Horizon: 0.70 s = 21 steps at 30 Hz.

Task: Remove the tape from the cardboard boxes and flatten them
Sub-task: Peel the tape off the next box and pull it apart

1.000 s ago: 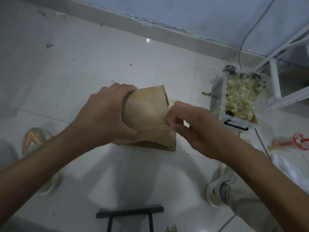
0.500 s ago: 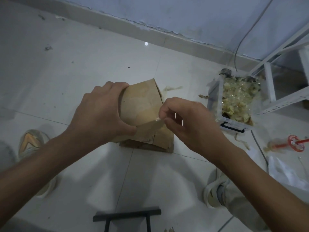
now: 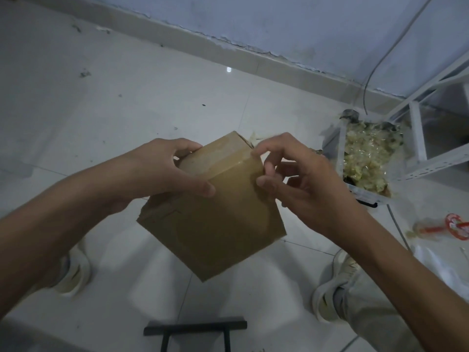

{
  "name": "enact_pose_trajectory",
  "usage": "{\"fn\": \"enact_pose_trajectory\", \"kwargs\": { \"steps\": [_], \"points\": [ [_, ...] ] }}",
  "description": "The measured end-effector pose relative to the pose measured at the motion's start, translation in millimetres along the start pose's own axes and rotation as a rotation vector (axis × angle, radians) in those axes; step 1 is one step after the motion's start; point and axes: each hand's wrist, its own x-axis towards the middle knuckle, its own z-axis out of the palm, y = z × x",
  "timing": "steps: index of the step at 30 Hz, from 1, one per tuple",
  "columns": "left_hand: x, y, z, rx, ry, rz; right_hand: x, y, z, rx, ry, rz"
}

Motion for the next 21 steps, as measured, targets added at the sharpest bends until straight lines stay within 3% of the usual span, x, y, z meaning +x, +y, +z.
{"fn": "enact_pose_trajectory", "kwargs": {
  "steps": [7,12,16,21],
  "points": [
    [0.1,-2.5,-0.3,-0.035,-0.089,-0.015,7.1,-3.8,-5.5,-0.202,0.031,-0.049],
    [-1.1,-4.3,-1.6,-0.088,-0.155,0.03,5.9,-10.5,-5.3,-0.178,0.177,-0.116],
    [-6.6,-9.0,-2.4,-0.184,-0.282,0.081,-0.1,-15.8,-15.2,0.251,0.169,0.012],
    [-4.5,-12.9,4.2,-0.18,-0.209,0.137,-4.0,-16.7,-8.7,0.79,0.087,0.312]
  ]
}}
